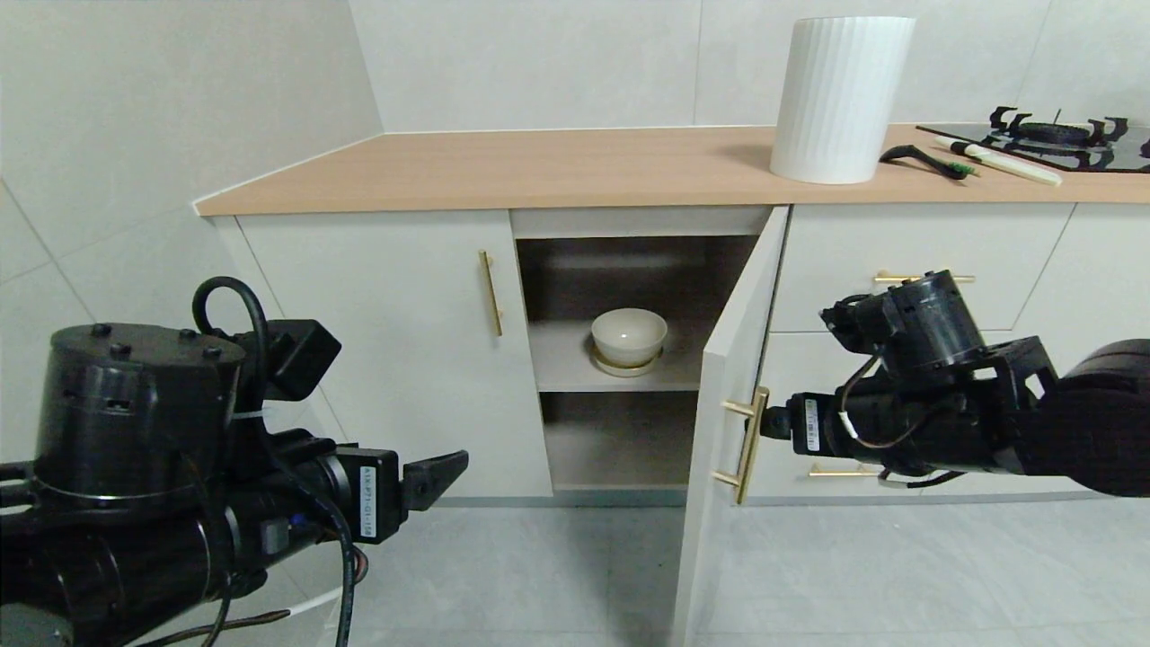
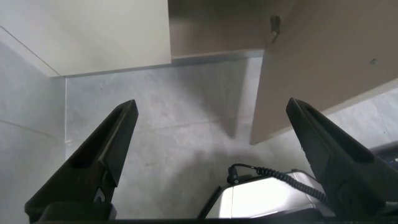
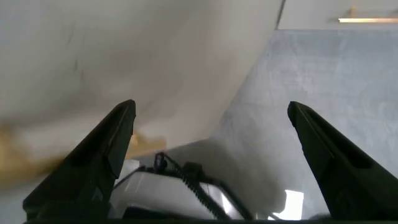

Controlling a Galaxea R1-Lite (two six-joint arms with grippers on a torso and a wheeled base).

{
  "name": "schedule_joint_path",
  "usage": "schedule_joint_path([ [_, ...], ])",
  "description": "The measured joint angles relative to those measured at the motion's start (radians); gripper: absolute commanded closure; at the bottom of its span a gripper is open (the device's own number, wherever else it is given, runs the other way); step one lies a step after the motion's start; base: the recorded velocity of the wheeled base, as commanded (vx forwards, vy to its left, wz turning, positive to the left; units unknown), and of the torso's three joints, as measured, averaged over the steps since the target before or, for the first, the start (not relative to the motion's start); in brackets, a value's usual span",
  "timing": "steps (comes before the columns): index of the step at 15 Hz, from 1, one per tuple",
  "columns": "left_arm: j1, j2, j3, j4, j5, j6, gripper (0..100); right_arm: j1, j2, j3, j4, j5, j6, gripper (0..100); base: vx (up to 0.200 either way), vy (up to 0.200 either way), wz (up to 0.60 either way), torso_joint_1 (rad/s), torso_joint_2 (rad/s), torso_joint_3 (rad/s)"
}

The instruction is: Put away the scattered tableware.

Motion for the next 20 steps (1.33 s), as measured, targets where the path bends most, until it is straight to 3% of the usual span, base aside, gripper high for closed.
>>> schedule_joint_path([
  [4, 0.0, 0.0, -0.001, 0.0, 0.0, 0.0, 0, 0.003, 0.109, -0.117, -0.001, 0.06, -0.046, 0, 0.0, 0.0, 0.0, 0.0, 0.0, 0.0],
  [11, 0.0, 0.0, 0.0, 0.0, 0.003, 0.001, 0, 0.002, 0.195, -0.134, -0.1, 0.072, -0.042, 0, 0.0, 0.0, 0.0, 0.0, 0.0, 0.0],
  [20, 0.0, 0.001, 0.0, 0.0, 0.0, 0.004, 0, 0.017, 0.272, -0.138, -0.263, 0.07, 0.029, 0, 0.178, 0.0, 0.0, 0.002, 0.0, -0.002],
])
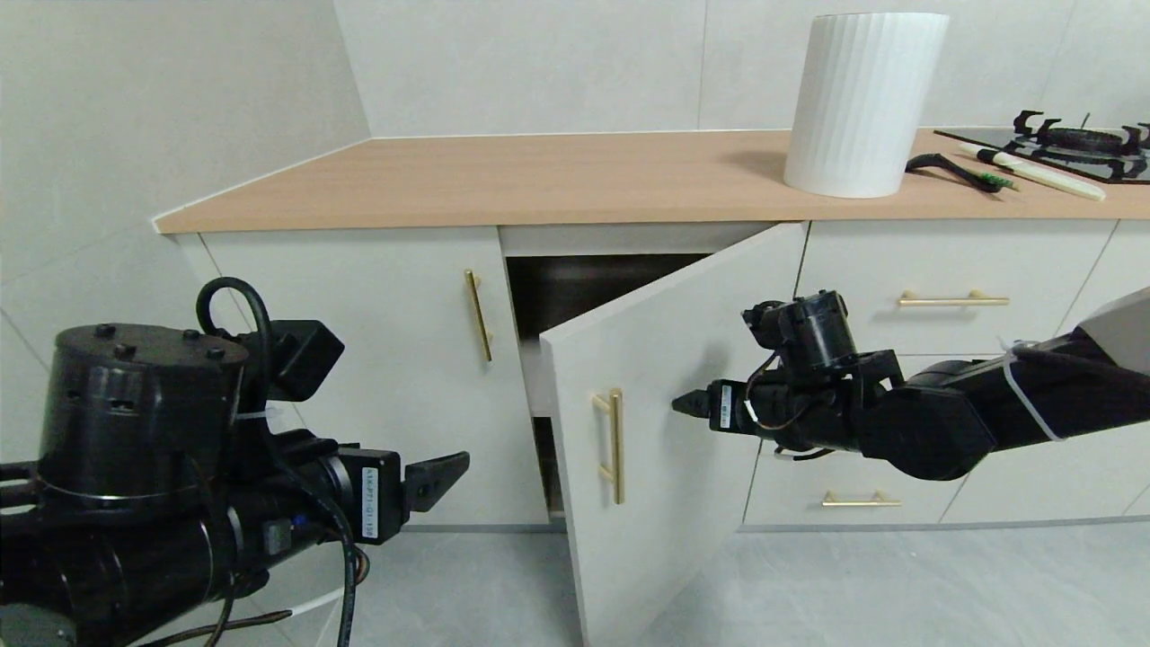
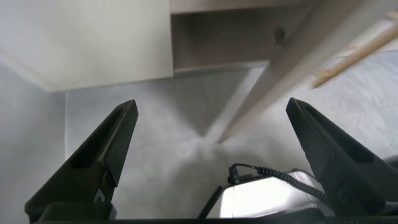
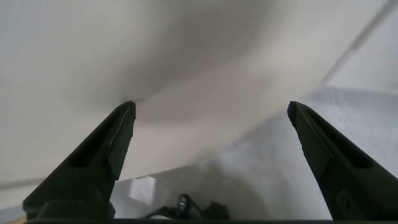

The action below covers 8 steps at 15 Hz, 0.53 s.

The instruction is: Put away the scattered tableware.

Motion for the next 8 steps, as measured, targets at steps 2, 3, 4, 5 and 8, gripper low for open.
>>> schedule_joint_path([
  [2, 0.0, 0.0, -0.001, -0.001, 0.0, 0.0, 0, 0.01, 0.017, -0.001, -0.058, -0.004, 0.028, 0, 0.0, 0.0, 0.0, 0.0, 0.0, 0.0],
  [3, 0.001, 0.0, -0.001, 0.0, 0.0, 0.0, 0, 0.013, 0.029, -0.002, -0.097, -0.008, 0.045, 0, 0.0, 0.0, 0.0, 0.0, 0.0, 0.0],
  [4, 0.0, 0.0, -0.001, 0.0, 0.0, 0.0, 0, 0.02, 0.039, -0.002, -0.122, -0.009, 0.057, 0, 0.0, 0.0, 0.0, 0.0, 0.0, 0.0],
  [5, 0.0, -0.001, -0.001, 0.0, 0.0, 0.0, 0, 0.023, 0.048, -0.004, -0.138, -0.009, 0.066, 0, 0.0, 0.0, 0.0, 0.0, 0.0, 0.0],
  [8, 0.0, -0.001, -0.001, 0.0, 0.0, 0.0, 0, 0.021, 0.07, -0.025, -0.153, -0.011, 0.117, 0, 0.0, 0.0, 0.0, 0.0, 0.0, 0.0],
])
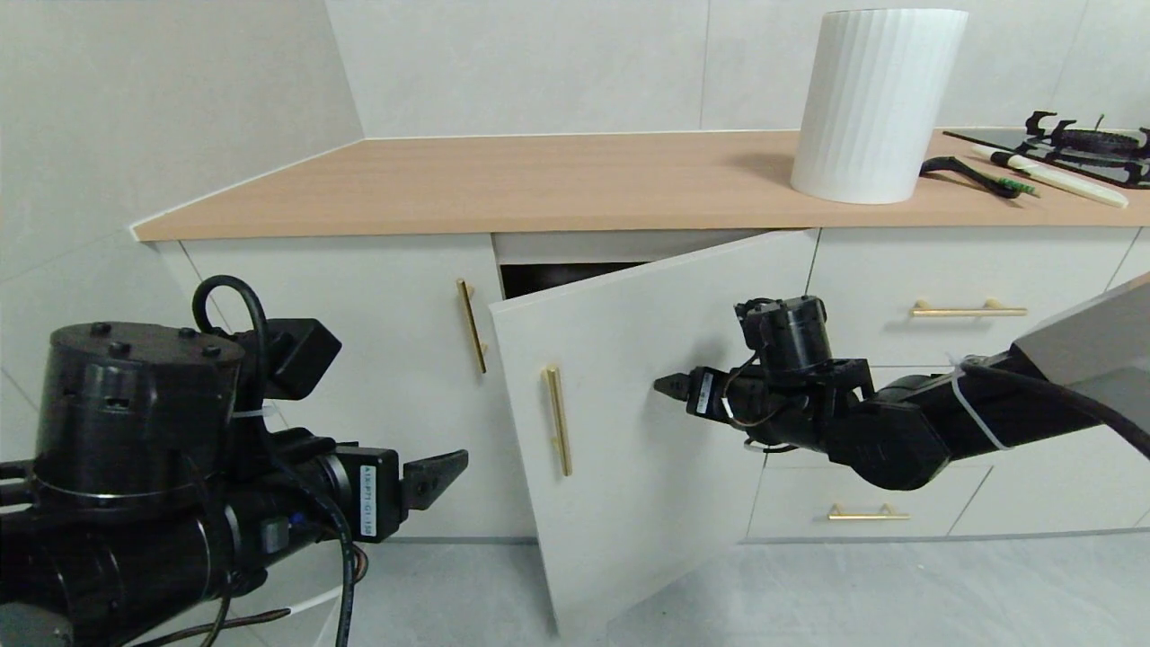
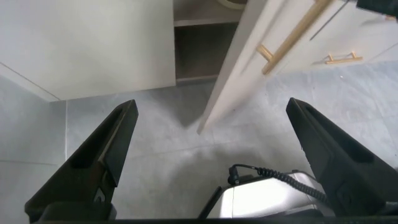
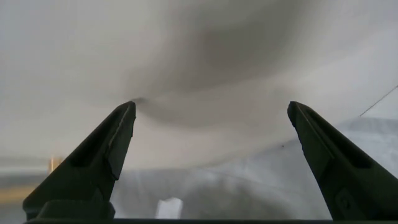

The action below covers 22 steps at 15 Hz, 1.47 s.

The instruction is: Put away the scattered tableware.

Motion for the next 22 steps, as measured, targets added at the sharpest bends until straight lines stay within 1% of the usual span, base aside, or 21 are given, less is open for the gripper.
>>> schedule_joint_path([
  [3, 0.001, 0.0, 0.0, 0.0, 0.0, 0.0, 0, 0.002, 0.02, -0.049, 0.0, -0.013, 0.071, 0, 0.0, 0.0, 0.0, 0.0, 0.0, 0.0],
  [7, 0.001, 0.0, 0.0, 0.0, 0.0, 0.0, 0, 0.001, 0.067, -0.126, 0.001, -0.103, 0.111, 0, 0.0, 0.0, 0.0, 0.0, 0.0, 0.0],
  [10, 0.001, 0.0, 0.0, 0.0, 0.0, 0.0, 0, -0.006, 0.103, -0.178, 0.001, -0.149, 0.137, 0, 0.0, 0.0, 0.0, 0.0, 0.0, 0.0],
  [22, 0.0, 0.001, 0.001, 0.0, 0.0, 0.0, 0, -0.042, 0.203, -0.313, 0.001, -0.265, 0.156, 0, 0.0, 0.0, 0.0, 0.0, 0.0, 0.0],
])
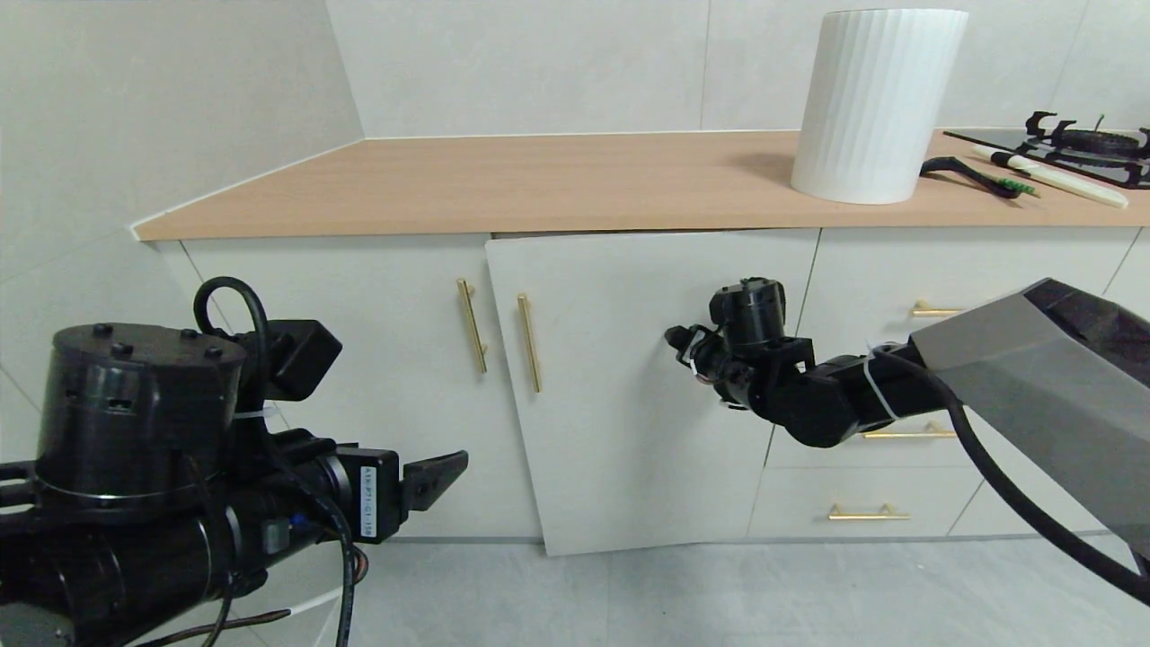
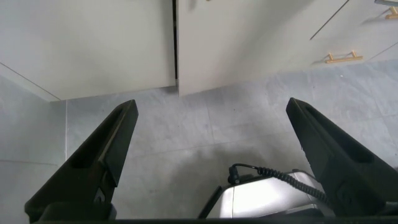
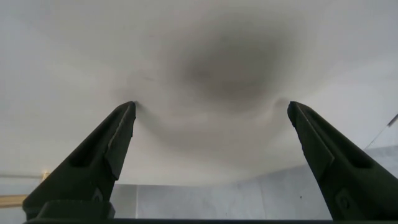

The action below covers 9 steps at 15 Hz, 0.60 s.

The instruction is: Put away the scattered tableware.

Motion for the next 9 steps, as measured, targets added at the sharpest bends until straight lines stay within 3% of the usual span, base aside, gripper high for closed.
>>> schedule_joint_path([
  [9, 0.0, 0.0, 0.0, 0.0, 0.0, 0.0, 0, -0.02, 0.042, -0.058, 0.001, -0.06, -0.001, 0, 0.0, 0.0, 0.0, 0.0, 0.0, 0.0],
])
